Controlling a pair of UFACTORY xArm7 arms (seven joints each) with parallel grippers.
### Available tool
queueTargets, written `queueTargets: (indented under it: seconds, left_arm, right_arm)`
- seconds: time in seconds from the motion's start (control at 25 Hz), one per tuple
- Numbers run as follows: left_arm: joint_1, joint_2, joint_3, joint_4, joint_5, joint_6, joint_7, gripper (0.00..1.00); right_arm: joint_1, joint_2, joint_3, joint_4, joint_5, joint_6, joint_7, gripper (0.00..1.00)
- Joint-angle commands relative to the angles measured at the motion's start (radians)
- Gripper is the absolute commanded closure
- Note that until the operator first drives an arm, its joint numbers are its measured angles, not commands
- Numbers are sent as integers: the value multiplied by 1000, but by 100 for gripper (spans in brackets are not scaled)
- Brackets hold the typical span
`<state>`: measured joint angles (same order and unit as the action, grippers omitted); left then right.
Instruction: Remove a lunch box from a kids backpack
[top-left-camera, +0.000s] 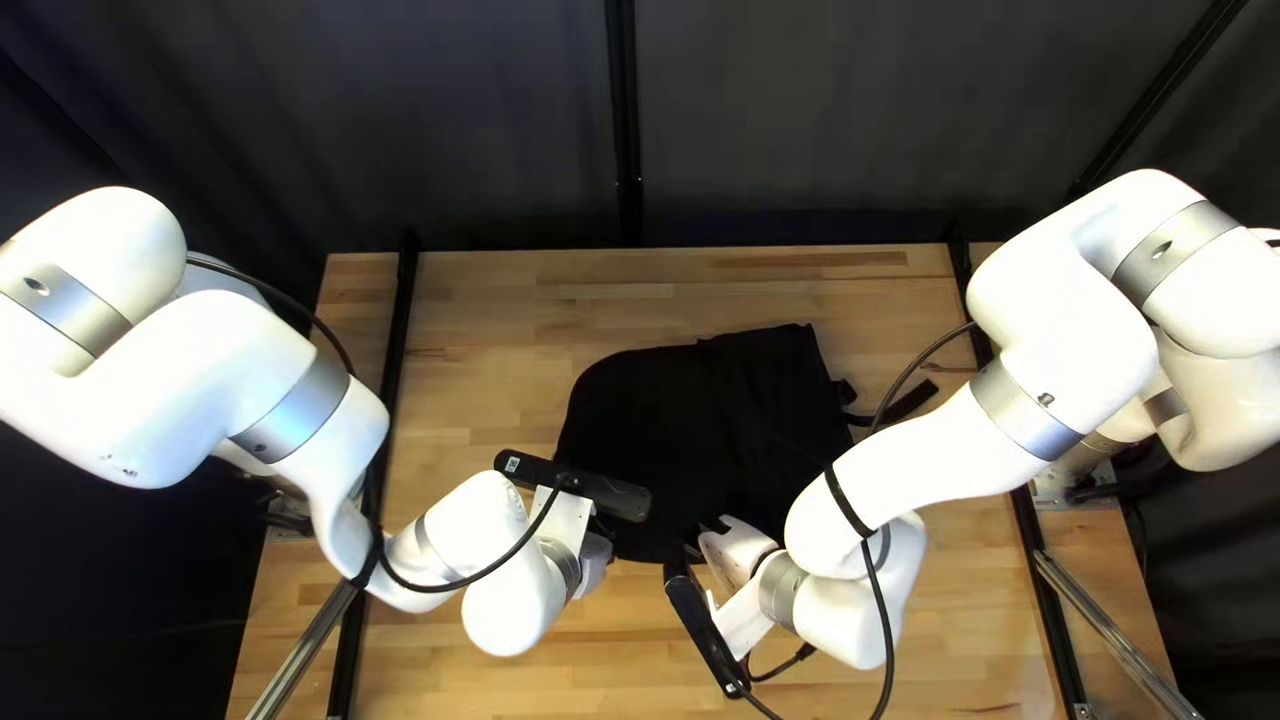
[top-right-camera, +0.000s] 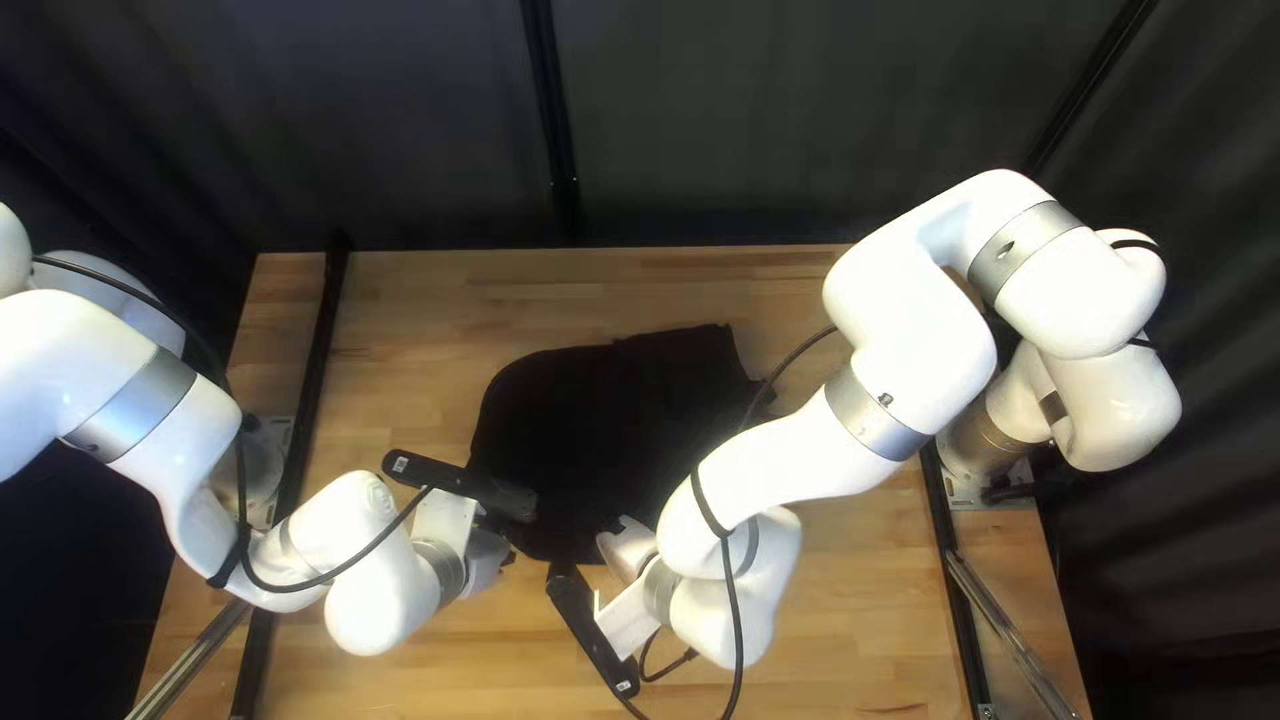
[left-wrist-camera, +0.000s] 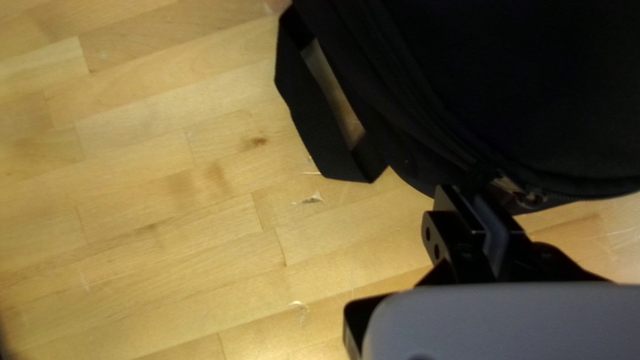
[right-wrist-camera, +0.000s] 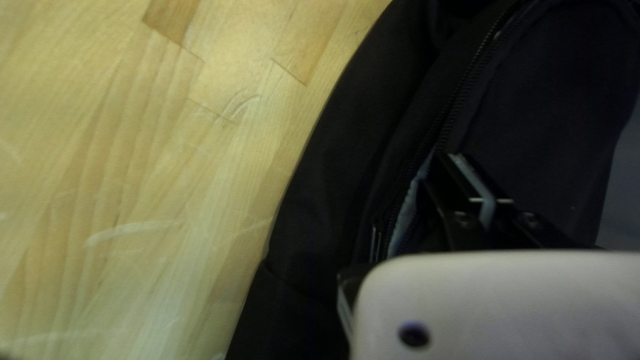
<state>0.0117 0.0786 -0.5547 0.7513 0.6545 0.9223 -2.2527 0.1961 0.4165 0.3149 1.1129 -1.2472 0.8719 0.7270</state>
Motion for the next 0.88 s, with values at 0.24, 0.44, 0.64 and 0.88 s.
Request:
queueTargets:
  seconds: [0.24,0.44,0.64,0.88]
  left_arm:
    - [-3,4,-2,0,5,0,-12,100]
    - [-6,-4,-6,-3,0,5,-14,100]
    - [-11,-3,-9,1,-2,13,-19,100]
    - [-15,-1,-13,8,-2,22,-23,100]
  right_arm:
    - [-1,-1,0,-2,-1,-5,1,0]
    - [3,7,3,12,20,18,-5,0]
    - [6,12,4,21,30,30,-5,0]
    - [15,30,10,53,78,80,-20,0]
